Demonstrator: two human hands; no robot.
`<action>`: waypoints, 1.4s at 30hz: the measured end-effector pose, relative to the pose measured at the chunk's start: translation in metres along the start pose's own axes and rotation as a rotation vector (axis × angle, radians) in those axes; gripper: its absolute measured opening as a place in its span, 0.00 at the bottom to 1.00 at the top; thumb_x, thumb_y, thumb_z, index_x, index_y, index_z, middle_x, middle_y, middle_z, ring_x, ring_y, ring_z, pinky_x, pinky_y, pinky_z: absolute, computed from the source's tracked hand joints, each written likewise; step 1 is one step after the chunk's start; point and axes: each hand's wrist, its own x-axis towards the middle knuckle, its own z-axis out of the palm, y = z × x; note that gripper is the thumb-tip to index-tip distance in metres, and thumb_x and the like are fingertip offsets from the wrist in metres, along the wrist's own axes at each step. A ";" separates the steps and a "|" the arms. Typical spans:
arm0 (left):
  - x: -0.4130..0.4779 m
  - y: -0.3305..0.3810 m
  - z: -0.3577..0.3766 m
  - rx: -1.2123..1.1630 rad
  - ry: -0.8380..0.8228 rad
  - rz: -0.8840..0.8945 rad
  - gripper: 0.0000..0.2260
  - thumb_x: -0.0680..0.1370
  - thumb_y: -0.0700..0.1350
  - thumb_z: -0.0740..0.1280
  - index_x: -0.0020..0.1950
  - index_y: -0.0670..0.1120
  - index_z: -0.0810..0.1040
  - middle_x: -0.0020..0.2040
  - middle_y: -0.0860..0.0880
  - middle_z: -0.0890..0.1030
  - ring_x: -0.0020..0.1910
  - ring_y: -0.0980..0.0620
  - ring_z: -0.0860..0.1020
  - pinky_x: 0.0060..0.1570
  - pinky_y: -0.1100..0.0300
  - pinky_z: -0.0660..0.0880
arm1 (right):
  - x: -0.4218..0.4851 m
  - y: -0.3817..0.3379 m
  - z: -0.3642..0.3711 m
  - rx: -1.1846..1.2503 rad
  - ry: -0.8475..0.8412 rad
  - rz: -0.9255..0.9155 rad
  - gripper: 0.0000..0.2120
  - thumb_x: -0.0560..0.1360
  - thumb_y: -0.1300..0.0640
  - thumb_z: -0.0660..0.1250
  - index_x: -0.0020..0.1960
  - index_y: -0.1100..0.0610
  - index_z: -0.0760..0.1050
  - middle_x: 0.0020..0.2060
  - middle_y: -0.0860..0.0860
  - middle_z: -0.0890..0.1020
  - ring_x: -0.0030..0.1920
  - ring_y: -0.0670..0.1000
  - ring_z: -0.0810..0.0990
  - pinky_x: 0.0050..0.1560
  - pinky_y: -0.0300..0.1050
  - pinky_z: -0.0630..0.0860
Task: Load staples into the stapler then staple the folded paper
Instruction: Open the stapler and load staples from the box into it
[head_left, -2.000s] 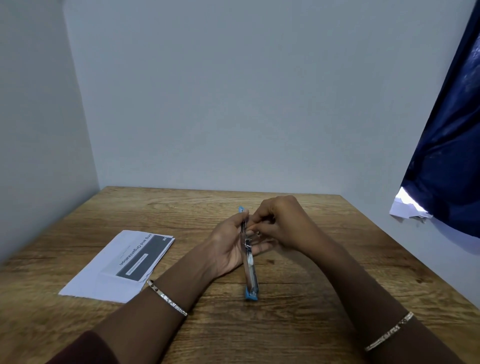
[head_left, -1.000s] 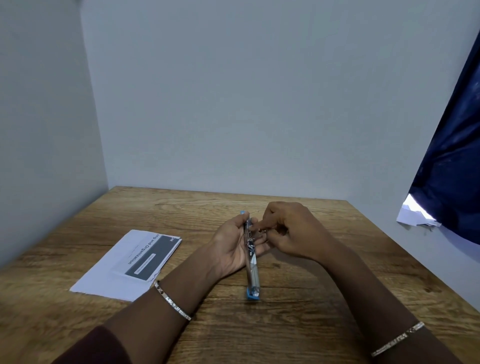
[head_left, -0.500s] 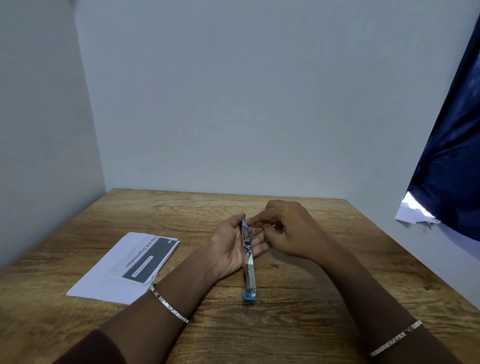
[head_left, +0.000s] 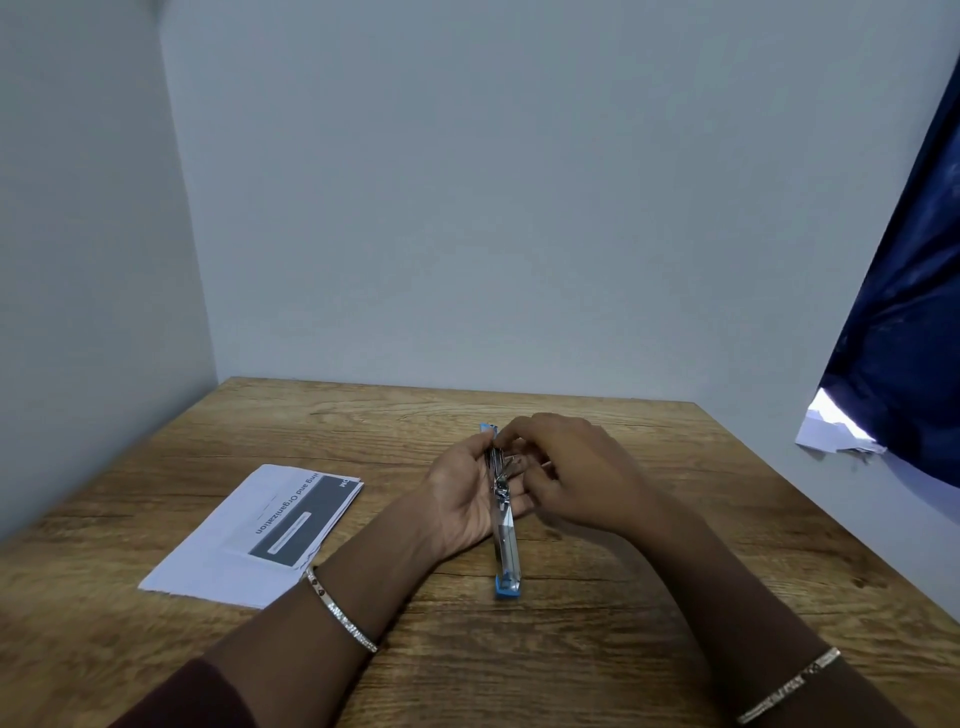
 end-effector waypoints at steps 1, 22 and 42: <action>0.000 0.000 0.000 0.013 0.000 -0.002 0.25 0.86 0.52 0.49 0.47 0.37 0.77 0.30 0.41 0.82 0.32 0.44 0.85 0.48 0.48 0.82 | 0.000 0.001 0.001 0.008 0.005 0.011 0.20 0.75 0.56 0.62 0.66 0.47 0.74 0.53 0.47 0.82 0.53 0.52 0.81 0.50 0.48 0.77; 0.009 -0.001 -0.007 -0.069 0.013 -0.005 0.23 0.85 0.51 0.51 0.56 0.36 0.79 0.45 0.36 0.86 0.48 0.40 0.85 0.55 0.41 0.78 | 0.007 0.008 0.017 0.377 0.230 0.098 0.04 0.74 0.58 0.75 0.47 0.52 0.87 0.37 0.44 0.87 0.33 0.42 0.82 0.39 0.41 0.78; 0.009 0.001 -0.010 -0.059 -0.012 0.012 0.24 0.85 0.53 0.52 0.54 0.35 0.78 0.48 0.35 0.84 0.46 0.39 0.85 0.44 0.45 0.84 | 0.002 0.001 0.007 0.219 0.219 0.029 0.17 0.70 0.62 0.66 0.52 0.49 0.86 0.44 0.44 0.81 0.41 0.45 0.79 0.44 0.49 0.80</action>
